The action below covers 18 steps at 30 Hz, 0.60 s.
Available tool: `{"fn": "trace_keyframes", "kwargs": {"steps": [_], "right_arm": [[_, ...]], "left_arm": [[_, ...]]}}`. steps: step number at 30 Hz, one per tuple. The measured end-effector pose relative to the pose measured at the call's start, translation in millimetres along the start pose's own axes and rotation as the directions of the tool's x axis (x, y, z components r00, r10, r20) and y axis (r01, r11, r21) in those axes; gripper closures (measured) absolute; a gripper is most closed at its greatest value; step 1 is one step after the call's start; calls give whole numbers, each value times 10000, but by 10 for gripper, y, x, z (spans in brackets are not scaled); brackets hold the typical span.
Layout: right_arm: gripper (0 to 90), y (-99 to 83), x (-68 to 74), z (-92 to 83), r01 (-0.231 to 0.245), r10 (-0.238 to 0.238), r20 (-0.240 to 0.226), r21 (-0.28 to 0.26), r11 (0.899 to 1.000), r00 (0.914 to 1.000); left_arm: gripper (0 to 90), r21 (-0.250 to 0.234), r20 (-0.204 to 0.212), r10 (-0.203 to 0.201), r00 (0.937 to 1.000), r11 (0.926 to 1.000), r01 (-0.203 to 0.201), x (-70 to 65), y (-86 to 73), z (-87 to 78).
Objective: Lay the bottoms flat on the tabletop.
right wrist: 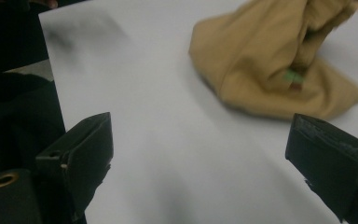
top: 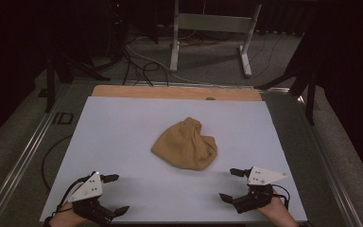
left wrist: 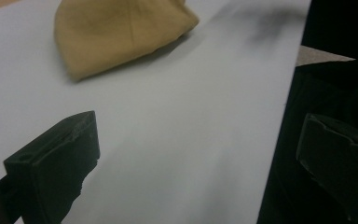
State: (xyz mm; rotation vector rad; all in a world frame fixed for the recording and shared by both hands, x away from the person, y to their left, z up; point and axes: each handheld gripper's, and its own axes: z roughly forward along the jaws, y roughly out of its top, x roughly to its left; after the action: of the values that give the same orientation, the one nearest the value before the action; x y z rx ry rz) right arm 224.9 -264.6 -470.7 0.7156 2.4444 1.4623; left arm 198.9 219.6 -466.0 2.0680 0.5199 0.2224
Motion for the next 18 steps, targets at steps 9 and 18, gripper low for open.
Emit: {"fn": "trace_keyframes", "kwargs": {"steps": [9, 18], "right_arm": [[78, 320, 11, -156, 407, -411, -65, -483, 9980, 9991], [78, 580, -19, -178, 774, -776, 14, -909, 9928, 9970]], "left_arm": [[2, -277, 409, 214, 9989, 9994, -203, 11, 264, -59], [2, -488, 539, 487, 9974, 9977, -461, 87, 548, -125]]}}
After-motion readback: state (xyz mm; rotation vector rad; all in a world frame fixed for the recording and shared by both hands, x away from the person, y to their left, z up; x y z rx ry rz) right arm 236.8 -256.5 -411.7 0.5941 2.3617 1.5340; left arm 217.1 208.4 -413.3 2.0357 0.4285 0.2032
